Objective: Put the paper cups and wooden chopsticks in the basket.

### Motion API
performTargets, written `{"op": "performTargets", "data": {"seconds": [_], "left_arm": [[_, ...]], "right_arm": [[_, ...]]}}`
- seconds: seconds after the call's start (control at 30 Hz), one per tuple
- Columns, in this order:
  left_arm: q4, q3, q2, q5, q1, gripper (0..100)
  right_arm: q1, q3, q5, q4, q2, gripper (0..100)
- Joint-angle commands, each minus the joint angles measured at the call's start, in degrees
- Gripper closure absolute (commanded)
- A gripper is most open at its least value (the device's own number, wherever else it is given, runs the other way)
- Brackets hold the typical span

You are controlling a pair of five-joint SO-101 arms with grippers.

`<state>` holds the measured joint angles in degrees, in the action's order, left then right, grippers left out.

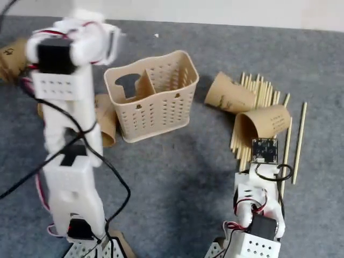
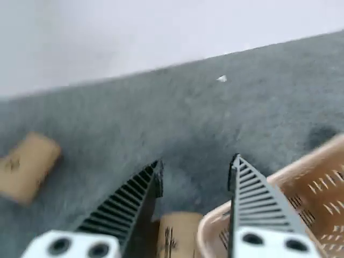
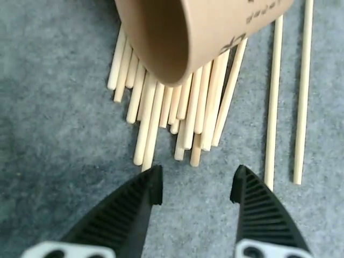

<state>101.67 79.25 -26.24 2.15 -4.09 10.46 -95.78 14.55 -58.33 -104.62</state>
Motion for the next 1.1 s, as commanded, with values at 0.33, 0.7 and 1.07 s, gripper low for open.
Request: {"op": "performTargets", "data": {"seconds": [0.33, 0.7, 1.07], "left_arm": [[0.26, -48.84, 31.78, -4.31, -0.92, 79], [-4.66, -52.88, 23.25, -6.51, -0.22, 79], [-6.86, -39.43, 6.81, 2.73, 5.41, 93]], "right_arm": [[-0.75, -0.84, 0.53, 1.01, -0.48, 77.9], [-0.75, -0.84, 0.53, 1.01, -0.48, 77.9], [-0.75, -0.92, 0.53, 1.01, -0.48, 77.9]]}}
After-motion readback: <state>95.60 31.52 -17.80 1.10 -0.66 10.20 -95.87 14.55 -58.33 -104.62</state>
